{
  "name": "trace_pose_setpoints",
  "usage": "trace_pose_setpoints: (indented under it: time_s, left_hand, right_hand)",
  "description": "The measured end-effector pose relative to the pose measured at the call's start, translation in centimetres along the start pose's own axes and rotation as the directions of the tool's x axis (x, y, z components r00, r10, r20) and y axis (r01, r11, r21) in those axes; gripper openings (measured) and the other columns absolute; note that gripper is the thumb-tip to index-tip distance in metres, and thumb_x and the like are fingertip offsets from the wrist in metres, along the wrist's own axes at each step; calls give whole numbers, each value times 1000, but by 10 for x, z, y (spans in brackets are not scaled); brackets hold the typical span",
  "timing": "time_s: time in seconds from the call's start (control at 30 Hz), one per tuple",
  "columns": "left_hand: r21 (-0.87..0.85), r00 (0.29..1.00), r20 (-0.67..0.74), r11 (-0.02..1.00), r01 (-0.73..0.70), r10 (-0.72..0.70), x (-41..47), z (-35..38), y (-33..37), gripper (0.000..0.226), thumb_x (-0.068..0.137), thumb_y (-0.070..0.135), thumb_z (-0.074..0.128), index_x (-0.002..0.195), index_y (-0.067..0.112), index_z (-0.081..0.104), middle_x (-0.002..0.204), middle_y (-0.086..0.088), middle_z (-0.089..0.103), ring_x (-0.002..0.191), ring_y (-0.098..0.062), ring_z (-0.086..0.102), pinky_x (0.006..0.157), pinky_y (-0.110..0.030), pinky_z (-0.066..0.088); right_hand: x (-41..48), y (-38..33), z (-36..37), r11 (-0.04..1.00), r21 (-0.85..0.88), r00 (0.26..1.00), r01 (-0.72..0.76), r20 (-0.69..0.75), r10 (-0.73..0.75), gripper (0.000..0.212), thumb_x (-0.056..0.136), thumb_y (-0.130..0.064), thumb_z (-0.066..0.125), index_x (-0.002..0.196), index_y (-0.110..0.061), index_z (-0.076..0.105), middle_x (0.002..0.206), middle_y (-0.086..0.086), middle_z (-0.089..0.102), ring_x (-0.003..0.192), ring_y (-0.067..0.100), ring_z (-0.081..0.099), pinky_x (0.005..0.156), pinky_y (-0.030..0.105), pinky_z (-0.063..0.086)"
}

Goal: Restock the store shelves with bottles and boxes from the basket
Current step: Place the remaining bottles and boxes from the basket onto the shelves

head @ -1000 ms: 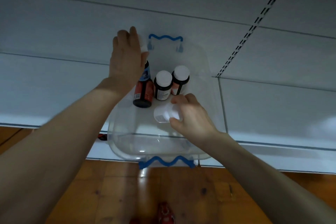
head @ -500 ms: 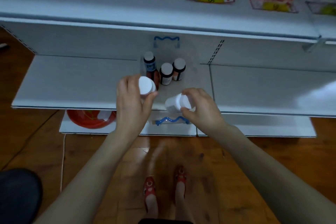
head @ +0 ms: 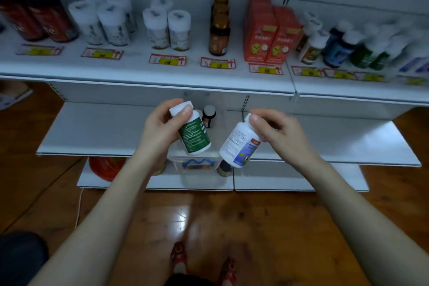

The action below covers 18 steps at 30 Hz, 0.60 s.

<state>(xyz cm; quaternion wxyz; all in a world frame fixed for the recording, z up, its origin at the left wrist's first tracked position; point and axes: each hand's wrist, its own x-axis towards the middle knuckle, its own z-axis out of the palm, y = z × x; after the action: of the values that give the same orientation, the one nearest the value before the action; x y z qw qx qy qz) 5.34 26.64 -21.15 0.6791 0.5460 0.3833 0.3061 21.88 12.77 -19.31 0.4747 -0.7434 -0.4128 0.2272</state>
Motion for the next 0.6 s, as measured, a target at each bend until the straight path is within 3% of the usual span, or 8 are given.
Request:
trace_pose_setpoints:
  time_s: [0.1,0.27,0.37,0.47,0.53,0.6]
  left_hand:
    - [-51,999,35,998,-23,25,-11,15,17,28,80,27,68,105,15,60,94,-5,63,84,-19,62,77,-40,49]
    - [-97,993,58,991,-94,100,-32,39,36,42,72,27,73,107,9,60,90,-4,61,73,-10,64,65,-27,51]
    - [-105,993,31,989,-109,112,-45,51,41,37,69,30,67,101,13,62,85,-2,62,74,-13,60,67,-32,44]
    - [-91,990,42,987,-128,133,-57,65,47,34,63,36,74,91,20,65,75,5,64,72,-15,56,64,-33,40]
    - [-79,985,63,984,-158,163,-63,78,54,32,64,31,79,91,21,65,73,8,65,72,-13,59,67,-32,43]
    - [-64,978,81,980,-188,193,-69,93,59,31,66,32,71,93,20,64,79,6,66,76,-11,62,71,-30,46]
  right_hand:
    - [-2,-17,-23,1000,30,1000,4,7,-5,21,91,-24,54,74,-35,62,61,-24,61,56,-5,53,56,15,44]
    - [-7,-34,-54,996,58,997,-65,42,63,26,88,-36,57,73,-14,59,47,-13,51,39,1,41,42,19,36]
    - [-9,-41,-69,990,71,990,-126,75,121,34,85,-40,59,74,-9,53,53,-4,49,40,6,40,42,20,35]
    - [-14,-45,-85,987,85,989,-133,72,127,36,83,-41,62,66,-13,47,54,1,47,43,10,39,42,21,33]
    - [-19,-44,-98,989,88,992,-120,59,115,32,83,-38,64,71,-11,50,55,1,49,40,7,39,39,19,32]
    - [-26,-41,-111,992,71,994,-100,40,98,26,82,-34,66,84,-9,56,59,2,53,38,6,41,37,19,32]
